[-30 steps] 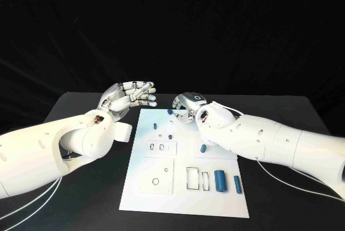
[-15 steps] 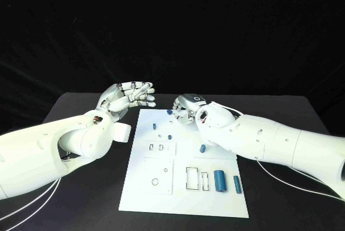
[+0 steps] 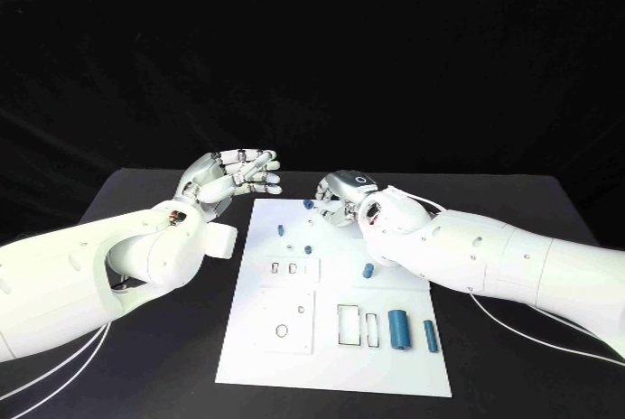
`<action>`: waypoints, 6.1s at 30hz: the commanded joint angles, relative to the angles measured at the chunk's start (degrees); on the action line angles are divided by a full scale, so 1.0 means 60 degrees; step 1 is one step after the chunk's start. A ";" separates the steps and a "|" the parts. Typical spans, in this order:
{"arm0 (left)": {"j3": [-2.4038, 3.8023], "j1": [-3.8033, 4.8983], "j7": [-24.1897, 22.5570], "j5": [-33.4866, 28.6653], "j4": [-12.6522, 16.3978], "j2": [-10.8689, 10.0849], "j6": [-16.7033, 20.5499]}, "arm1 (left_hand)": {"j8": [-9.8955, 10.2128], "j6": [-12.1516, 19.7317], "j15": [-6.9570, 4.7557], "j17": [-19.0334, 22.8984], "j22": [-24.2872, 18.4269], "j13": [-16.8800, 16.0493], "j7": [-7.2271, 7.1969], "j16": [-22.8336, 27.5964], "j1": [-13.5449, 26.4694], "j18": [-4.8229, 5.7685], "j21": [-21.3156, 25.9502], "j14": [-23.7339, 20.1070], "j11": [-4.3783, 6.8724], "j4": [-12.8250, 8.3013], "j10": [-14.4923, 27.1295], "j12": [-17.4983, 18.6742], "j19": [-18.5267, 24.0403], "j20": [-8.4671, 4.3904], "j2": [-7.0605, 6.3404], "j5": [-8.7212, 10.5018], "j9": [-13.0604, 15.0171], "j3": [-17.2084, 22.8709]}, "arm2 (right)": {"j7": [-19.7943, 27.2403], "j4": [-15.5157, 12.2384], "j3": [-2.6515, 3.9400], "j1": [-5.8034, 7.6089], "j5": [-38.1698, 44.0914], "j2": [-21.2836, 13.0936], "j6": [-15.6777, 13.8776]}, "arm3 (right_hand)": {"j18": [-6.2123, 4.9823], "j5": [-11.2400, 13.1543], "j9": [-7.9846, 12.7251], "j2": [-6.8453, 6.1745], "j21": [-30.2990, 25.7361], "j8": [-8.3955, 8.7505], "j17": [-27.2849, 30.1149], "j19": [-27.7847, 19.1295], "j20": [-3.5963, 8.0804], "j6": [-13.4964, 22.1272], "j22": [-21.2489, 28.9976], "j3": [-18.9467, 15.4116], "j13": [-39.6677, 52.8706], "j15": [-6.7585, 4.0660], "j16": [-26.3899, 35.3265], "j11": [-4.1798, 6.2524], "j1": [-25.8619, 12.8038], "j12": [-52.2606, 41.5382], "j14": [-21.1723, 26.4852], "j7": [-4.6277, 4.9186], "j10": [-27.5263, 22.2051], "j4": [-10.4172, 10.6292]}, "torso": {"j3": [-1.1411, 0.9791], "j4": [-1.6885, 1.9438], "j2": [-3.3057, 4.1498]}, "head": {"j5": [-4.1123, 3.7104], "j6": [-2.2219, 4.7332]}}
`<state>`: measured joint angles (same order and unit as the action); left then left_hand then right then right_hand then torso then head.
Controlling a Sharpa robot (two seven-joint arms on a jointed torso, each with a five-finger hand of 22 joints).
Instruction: Assemble the parts on the task board
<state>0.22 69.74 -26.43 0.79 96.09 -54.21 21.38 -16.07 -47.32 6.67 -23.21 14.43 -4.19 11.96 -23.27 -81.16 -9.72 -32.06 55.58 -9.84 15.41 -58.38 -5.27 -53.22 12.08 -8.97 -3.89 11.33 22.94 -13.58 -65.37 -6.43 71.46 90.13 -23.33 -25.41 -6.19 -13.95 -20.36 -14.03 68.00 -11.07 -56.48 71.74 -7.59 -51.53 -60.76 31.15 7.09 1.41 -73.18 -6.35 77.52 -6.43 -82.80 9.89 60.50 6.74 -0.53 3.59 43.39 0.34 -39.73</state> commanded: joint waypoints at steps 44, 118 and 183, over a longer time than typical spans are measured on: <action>0.0009 0.0035 -0.0057 -0.0046 -0.0164 0.0139 -0.0183 | 0.0069 0.0047 0.0022 -0.0039 0.0025 0.0000 0.0203 -0.0042 -0.0051 -0.0092 -0.0085 -0.0093 -0.0023 -0.0008 -0.0020 0.0047 0.0087 -0.0016 -0.0004 0.0052 0.0023 0.0078 | -0.0988 0.1198 0.0056 0.0441 -0.0982 0.1114 0.1091 | 0.0519 -0.0077 -0.0669 0.0583 0.1910 -0.1337 -0.5168 0.1761 0.0372 -0.0293 -0.2927 -0.3599 1.1556 -0.0377 -0.2674 0.0552 -0.0982 -1.2330 -0.1117 -0.0418 0.2994 0.1661 | 0.0026 0.0031 0.0010 | 0.0068 0.0106; 0.0009 0.0138 0.0042 -0.0045 -0.0205 0.0367 -0.0232 | 0.0078 0.0056 0.0027 -0.0092 0.0054 -0.0002 0.0212 -0.0047 -0.0019 -0.0093 -0.0139 -0.0116 -0.0029 -0.0002 -0.0024 0.0074 0.0132 -0.0009 -0.0006 0.0055 0.0036 0.0089 | -0.0933 0.2489 0.0033 0.0304 -0.1159 0.2020 0.1397 | 0.0572 -0.0083 -0.0642 0.0515 0.2091 -0.1804 -0.5425 0.1875 0.0394 -0.0240 -0.3278 -0.3728 1.1638 -0.0398 -0.2756 0.0588 -0.1384 -1.2296 -0.1164 -0.0465 0.2943 0.1684 | 0.0018 -0.0002 0.0005 | 0.0142 0.0056; 0.0008 0.0191 0.0085 -0.0043 -0.0206 0.0271 -0.0227 | 0.0086 0.0063 0.0031 -0.0145 0.0082 -0.0005 0.0215 -0.0052 0.0000 -0.0095 -0.0194 -0.0135 -0.0032 -0.0003 -0.0030 0.0097 0.0176 -0.0002 -0.0004 0.0055 0.0050 0.0104 | 0.0139 0.0793 0.0035 0.0188 -0.1462 0.0974 -0.0936 | 0.0633 -0.0040 -0.0672 0.0359 0.2218 -0.2580 -0.5494 0.2036 0.0502 -0.0116 -0.3630 -0.0353 1.1617 -0.0493 -0.2774 0.0687 -0.0119 -1.2087 -0.1179 -0.0544 0.2919 0.0713 | 0.0010 -0.0019 -0.0016 | 0.0232 0.0036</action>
<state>0.21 70.72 -25.61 0.67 94.72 -52.62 20.94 -15.85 -47.32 6.87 -24.00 14.86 -4.19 11.96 -23.27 -81.16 -9.71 -33.00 54.97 -9.84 15.41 -58.37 -5.00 -52.40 12.06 -8.97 -3.89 11.56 23.25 -15.73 -60.02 -6.22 72.66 82.36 -17.26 -27.41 -3.51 -14.32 -24.32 -12.01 81.11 -26.87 -74.95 83.62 -4.54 -52.10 -74.91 28.89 74.92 -1.86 -89.44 -2.25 77.30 -78.98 -84.02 6.60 78.08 10.90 -0.47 3.47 43.31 1.64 -39.51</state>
